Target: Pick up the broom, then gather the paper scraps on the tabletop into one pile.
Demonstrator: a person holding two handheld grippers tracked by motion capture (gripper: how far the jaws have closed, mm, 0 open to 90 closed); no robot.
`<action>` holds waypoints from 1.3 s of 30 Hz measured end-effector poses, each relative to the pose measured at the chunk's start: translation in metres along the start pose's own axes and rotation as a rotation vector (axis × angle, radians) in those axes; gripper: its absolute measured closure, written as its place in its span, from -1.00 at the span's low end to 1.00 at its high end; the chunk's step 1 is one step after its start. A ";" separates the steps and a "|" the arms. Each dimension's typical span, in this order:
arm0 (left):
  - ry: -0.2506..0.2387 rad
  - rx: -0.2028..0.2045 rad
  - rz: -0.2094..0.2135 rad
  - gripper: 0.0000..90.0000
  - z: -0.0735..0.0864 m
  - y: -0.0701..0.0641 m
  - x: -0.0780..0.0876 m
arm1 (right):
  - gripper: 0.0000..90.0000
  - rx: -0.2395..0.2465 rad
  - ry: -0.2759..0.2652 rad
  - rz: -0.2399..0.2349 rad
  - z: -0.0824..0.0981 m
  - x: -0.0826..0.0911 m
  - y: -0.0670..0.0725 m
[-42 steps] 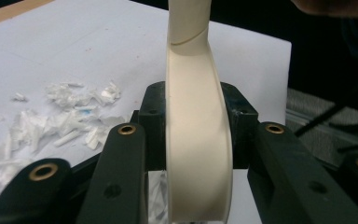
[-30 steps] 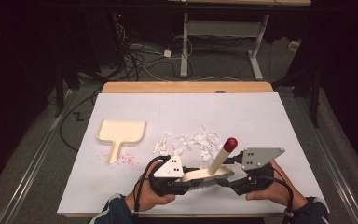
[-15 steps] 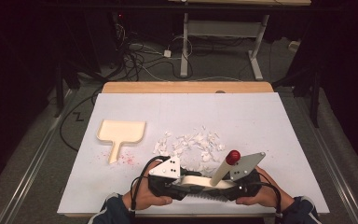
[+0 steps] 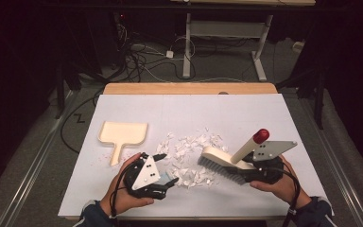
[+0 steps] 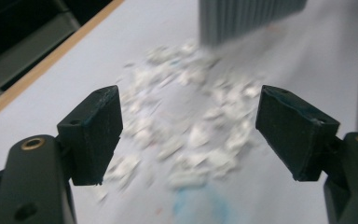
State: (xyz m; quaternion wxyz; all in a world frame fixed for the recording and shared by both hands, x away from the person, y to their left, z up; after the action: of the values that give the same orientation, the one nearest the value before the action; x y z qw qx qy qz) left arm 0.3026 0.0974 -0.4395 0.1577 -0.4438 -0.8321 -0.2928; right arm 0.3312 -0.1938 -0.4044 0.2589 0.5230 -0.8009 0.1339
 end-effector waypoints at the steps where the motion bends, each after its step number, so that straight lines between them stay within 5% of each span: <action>1: 0.013 0.009 -0.028 -0.54 0.007 0.003 0.002 | 0.51 -0.006 -0.008 0.021 -0.001 0.003 -0.004; 7: 0.074 0.093 -0.130 -0.61 0.052 0.016 0.015 | 0.51 -0.075 -0.012 0.171 0.001 0.015 -0.025; 12: 0.102 0.123 -0.150 -0.61 0.073 0.011 0.024 | 0.51 -0.097 -0.004 0.252 0.004 0.019 -0.039; 19: 0.144 0.150 -0.201 -0.61 0.088 0.006 0.030 | 0.51 -0.116 0.006 0.353 0.011 0.024 -0.061; 27: 0.160 0.165 -0.201 -0.63 0.095 0.005 0.033 | 0.51 -0.148 0.030 0.463 0.019 0.024 -0.085; 39: 0.183 0.148 -0.185 -0.63 0.097 0.003 0.029 | 0.51 -0.169 0.058 0.527 0.023 0.012 -0.112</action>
State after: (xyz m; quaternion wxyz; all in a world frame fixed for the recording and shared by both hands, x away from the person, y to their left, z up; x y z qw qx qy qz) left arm 0.2884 0.1782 -0.4993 0.2376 -0.3237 -0.8709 -0.2832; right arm 0.4228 -0.2607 -0.4236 0.2806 0.2693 -0.9100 0.1440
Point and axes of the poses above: each handheld gripper's, and its own axes: x roughly backward along the jaws, z roughly out of its underside, y roughly to its left, the point moved 5 cm from there along -x, roughly forward along the jaws, and after that the axes turned 6 degrees about -x, right-handed, at the moved point
